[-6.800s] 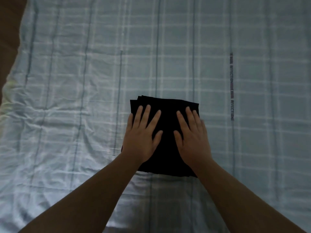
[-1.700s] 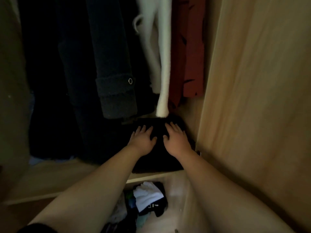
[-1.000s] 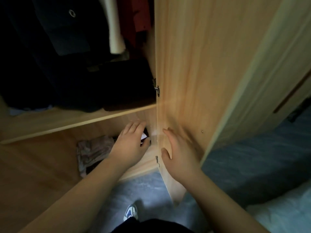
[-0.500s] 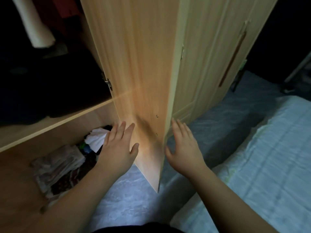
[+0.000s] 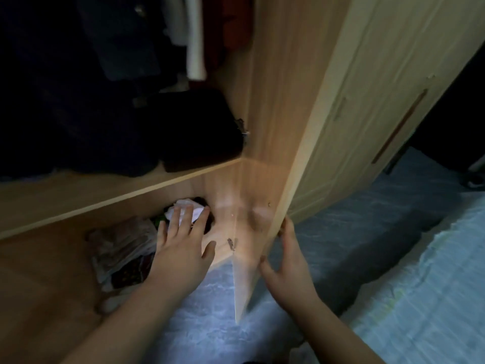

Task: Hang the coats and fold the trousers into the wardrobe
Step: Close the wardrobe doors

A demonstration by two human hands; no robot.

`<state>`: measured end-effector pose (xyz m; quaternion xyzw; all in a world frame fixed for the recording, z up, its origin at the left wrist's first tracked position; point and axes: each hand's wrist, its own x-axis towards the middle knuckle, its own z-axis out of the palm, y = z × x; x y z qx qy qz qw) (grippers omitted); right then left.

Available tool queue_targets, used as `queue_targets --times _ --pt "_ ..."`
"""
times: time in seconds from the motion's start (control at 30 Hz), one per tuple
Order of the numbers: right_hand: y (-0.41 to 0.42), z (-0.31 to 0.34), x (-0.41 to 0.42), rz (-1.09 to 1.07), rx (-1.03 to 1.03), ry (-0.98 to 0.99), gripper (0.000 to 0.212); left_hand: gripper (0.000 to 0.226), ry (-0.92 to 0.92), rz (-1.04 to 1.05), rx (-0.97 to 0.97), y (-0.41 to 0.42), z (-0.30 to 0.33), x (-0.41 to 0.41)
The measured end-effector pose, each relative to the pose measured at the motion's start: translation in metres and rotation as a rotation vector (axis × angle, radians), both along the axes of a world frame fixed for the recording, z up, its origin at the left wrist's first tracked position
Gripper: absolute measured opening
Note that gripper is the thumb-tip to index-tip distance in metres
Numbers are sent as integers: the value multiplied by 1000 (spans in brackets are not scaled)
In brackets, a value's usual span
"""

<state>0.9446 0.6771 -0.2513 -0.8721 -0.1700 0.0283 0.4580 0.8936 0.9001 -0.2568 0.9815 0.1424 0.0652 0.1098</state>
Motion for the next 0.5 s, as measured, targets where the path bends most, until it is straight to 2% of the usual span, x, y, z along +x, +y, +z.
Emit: queue_targets --times 0.13,0.3,0.5 --pt "72 9 -18 136 -4 52 66 70 -6 139 -17 70 2 -56" --pt "188 10 0 302 -113 -31 88 76 -61 353 -75 127 4 -104" --pt "285 8 21 365 -155 -57 106 78 -109 492 -59 166 20 -115"
